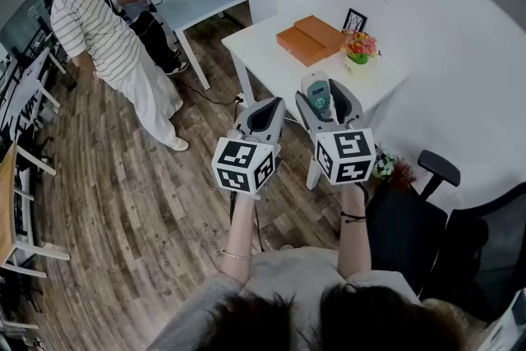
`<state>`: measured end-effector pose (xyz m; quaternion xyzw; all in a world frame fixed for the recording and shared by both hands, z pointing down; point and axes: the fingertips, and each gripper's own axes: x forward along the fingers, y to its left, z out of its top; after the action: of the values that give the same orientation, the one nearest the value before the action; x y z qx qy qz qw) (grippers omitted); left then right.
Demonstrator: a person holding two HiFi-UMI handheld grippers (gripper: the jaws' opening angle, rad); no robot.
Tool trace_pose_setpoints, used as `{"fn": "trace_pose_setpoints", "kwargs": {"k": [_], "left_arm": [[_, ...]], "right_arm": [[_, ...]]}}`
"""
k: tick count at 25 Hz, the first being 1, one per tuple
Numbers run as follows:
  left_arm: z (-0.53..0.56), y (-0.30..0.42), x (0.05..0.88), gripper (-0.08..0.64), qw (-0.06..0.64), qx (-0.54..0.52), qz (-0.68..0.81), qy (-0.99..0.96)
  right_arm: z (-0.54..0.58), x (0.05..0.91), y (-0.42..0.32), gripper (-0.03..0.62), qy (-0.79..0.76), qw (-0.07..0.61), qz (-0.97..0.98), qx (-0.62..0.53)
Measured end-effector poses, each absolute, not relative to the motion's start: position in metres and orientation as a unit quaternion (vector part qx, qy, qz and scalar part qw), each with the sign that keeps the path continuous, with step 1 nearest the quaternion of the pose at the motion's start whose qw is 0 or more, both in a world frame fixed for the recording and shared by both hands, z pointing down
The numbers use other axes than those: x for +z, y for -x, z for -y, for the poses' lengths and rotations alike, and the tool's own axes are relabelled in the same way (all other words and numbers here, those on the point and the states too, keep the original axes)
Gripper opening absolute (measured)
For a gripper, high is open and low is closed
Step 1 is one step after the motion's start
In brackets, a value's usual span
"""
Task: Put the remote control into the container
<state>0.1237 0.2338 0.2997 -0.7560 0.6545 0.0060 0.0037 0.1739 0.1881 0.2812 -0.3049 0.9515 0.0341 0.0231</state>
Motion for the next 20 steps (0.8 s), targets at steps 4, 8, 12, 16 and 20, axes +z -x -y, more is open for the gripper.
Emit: {"fn": "trace_pose_setpoints", "kwargs": {"k": [4, 8, 12, 16, 20], "left_arm": [[-0.229, -0.127, 0.297, 0.003, 0.006, 0.005, -0.654, 0.757], [-0.225, -0.131, 0.297, 0.003, 0.006, 0.003, -0.654, 0.756], [-0.215, -0.134, 0.3, 0.003, 0.001, 0.002, -0.657, 0.754], [-0.207, -0.134, 0.312, 0.003, -0.011, -0.002, -0.67, 0.743], [-0.199, -0.135, 0.329, 0.003, -0.03, -0.016, -0.673, 0.739]], "right_arm": [[-0.183, 0.28, -0.176, 0.282, 0.305, 0.021, -0.951, 0.036], [-0.179, 0.28, -0.179, 0.282, 0.304, 0.018, -0.952, 0.038], [-0.167, 0.284, -0.184, 0.282, 0.305, 0.01, -0.952, 0.035], [-0.154, 0.295, -0.188, 0.282, 0.3, 0.006, -0.954, 0.022], [-0.142, 0.311, -0.188, 0.282, 0.299, -0.004, -0.954, 0.003]]}}
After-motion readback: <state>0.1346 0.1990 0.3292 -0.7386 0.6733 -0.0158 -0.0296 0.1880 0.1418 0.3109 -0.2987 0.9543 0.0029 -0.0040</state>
